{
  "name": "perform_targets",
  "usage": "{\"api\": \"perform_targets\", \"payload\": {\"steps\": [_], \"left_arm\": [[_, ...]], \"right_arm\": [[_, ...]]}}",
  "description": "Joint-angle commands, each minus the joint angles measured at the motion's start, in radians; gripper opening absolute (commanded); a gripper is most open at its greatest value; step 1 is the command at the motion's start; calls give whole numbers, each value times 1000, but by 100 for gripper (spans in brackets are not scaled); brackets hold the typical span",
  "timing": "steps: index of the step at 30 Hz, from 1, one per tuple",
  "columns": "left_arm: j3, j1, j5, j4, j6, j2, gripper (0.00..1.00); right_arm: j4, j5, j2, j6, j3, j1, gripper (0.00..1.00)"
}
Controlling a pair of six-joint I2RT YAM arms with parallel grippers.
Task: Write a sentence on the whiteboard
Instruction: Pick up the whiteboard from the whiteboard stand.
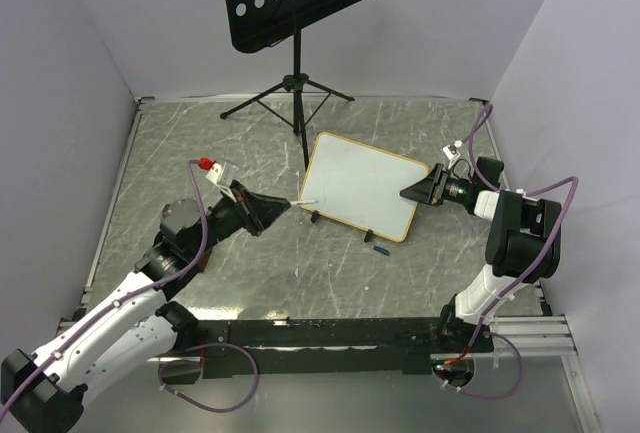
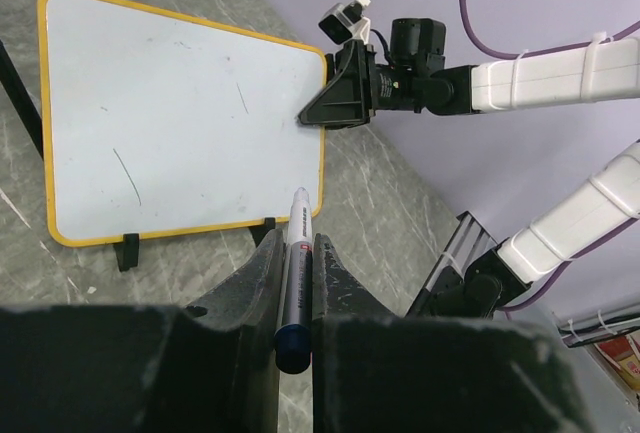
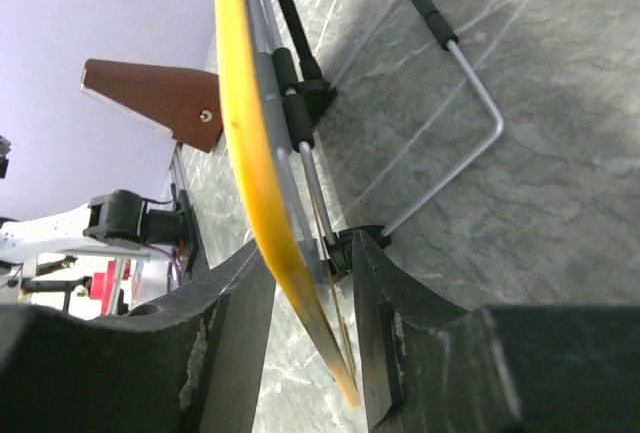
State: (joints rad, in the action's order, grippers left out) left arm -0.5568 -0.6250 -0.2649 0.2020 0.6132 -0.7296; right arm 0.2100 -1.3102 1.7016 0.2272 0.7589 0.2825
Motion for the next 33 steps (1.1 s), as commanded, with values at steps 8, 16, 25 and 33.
{"api": "perform_targets", "payload": {"steps": [8,16,25,33], "left_arm": [[24,7,-20,54,11,33,1],[26,10,-22,54,3,48,1],[5,16,-36,62,-1,27,1],[-40,24,-27,65,-15,7,1]], "right_arm": [[48,-73,15,-23,51,-26,0],[84,-155,-128,-60,42,-19,0],[604,-247,-220,340,-32,-14,0],[1369,-311,-197,993,-81,-13,0]]}}
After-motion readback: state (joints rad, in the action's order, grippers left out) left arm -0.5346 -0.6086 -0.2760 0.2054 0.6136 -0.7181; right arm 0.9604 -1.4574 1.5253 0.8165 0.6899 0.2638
